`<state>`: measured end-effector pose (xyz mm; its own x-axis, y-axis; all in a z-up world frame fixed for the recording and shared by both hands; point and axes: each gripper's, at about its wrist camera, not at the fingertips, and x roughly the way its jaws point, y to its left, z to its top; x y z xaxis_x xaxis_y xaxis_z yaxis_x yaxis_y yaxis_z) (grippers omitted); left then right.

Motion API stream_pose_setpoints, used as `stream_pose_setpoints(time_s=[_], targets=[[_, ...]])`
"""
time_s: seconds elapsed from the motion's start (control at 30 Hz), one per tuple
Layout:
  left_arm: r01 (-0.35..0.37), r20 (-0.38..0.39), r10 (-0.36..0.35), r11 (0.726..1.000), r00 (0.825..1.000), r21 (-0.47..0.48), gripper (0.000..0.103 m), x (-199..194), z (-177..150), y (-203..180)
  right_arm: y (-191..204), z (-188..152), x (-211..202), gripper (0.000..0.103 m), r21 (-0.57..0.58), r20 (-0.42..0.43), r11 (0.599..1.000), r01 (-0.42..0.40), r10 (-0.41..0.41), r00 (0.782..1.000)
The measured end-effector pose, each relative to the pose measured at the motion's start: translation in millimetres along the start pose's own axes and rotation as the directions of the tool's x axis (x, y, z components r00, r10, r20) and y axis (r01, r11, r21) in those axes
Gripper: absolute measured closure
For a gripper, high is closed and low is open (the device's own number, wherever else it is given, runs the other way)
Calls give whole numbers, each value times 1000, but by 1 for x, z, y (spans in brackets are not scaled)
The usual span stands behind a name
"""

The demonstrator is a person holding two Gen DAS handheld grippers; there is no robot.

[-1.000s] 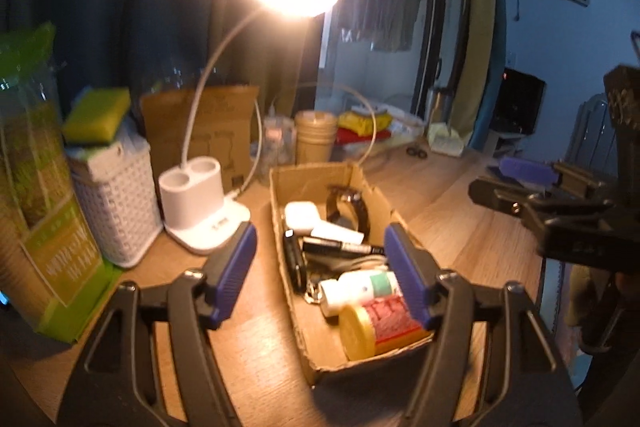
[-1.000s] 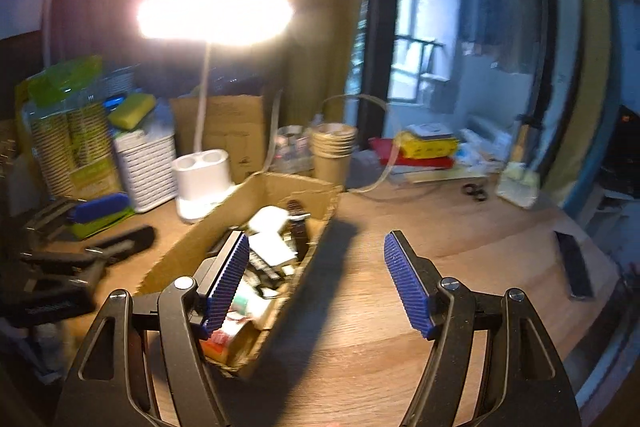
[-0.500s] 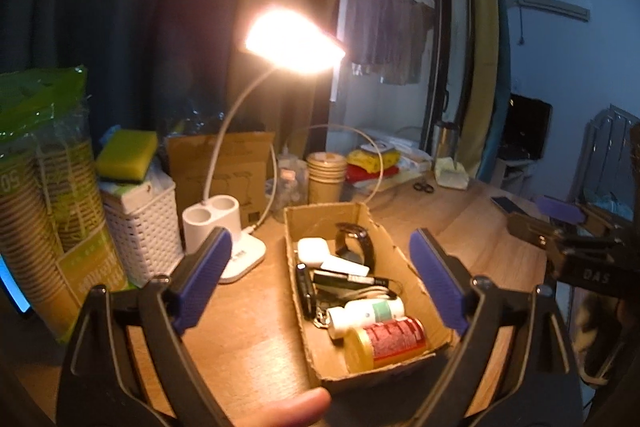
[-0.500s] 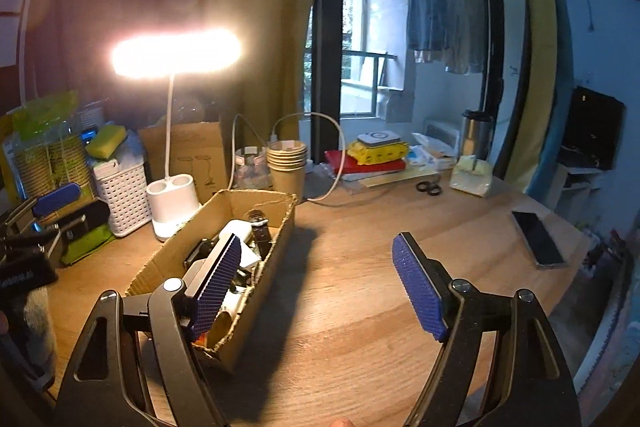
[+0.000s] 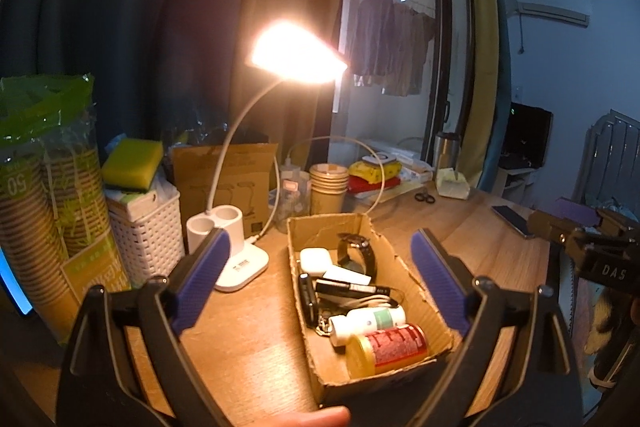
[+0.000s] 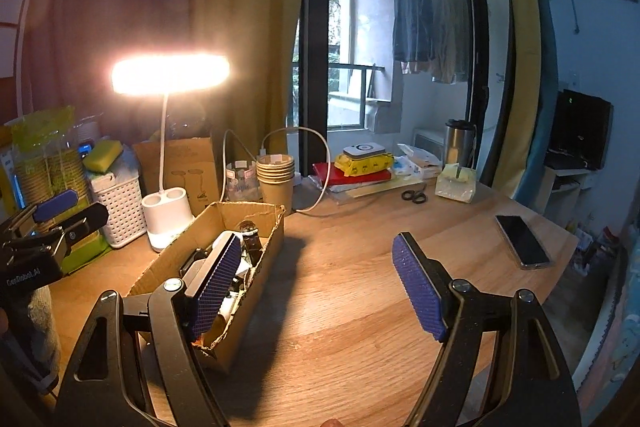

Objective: Organize rigid objects

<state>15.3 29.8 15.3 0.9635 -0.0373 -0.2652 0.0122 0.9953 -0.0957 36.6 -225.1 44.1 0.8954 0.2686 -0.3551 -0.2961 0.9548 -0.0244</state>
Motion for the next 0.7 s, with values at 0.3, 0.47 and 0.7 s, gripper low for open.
stream_pose_setpoints(time_s=[0.3, 0.47, 0.7], targets=[[1, -3, -1, 1000, 1000, 1, 9, 1, 0, 1, 5, -1, 4, 22, -12, -10, 1000, -10, 10, 1000], [6, -2, -6, 1000, 1000, 4, 9, 0, 0, -1, 6, -1, 3, 22, -13, -5, 1000, -7, 7, 1000], [8, 8, -9, 1000, 1000, 11, 9, -3, 1, -3, 6, -2, 5, 22, -13, -15, 1000, -8, 8, 1000]])
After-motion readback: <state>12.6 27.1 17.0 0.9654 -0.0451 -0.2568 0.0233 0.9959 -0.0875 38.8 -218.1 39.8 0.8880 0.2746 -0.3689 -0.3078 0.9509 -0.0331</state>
